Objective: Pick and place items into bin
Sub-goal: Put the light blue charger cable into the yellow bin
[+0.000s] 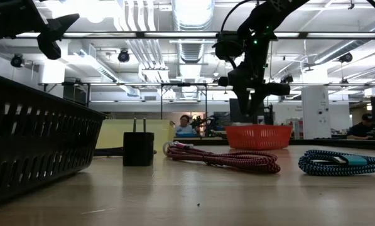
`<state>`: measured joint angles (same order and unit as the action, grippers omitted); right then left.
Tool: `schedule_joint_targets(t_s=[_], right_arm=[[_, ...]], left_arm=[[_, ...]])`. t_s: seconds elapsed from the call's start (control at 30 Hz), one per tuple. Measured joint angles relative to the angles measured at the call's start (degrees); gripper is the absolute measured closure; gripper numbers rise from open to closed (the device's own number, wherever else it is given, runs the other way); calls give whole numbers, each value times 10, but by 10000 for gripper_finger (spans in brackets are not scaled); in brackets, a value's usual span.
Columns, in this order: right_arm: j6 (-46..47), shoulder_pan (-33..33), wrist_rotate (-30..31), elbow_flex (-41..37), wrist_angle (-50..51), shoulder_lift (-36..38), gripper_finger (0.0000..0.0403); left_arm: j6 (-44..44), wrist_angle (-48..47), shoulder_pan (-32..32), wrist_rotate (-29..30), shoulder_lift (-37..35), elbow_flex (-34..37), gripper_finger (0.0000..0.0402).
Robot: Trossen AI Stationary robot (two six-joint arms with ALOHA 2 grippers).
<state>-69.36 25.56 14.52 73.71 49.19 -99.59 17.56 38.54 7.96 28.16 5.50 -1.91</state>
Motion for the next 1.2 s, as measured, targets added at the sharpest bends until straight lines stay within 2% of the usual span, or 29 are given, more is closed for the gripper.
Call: schedule_joint_targets(t_s=[0.2,0.3,0.47,0.63,0.73,0.93,1.07,1.2], right_arm=[[2,-1,7,0,2,2,294],[48,-1,7,0,0,9,298],[227,0,6,21,0,23,308],[479,0,-12,55,0,40,311],[610,0,-91,69,-2,54,307],[752,-21,-345,70,-71,83,291],[754,-72,-454,67,-108,92,280],[697,-147,-470,65,-81,92,267]], left_arm=[[0,0,0,0,0,0,187],[0,0,0,0,0,0,187],[0,0,0,0,0,0,187],[0,0,0,0,0,0,187],[0,0,0,0,0,0,187],[0,0,0,0,0,0,187],[0,0,0,0,0,0,187],[0,0,0,0,0,0,187]])
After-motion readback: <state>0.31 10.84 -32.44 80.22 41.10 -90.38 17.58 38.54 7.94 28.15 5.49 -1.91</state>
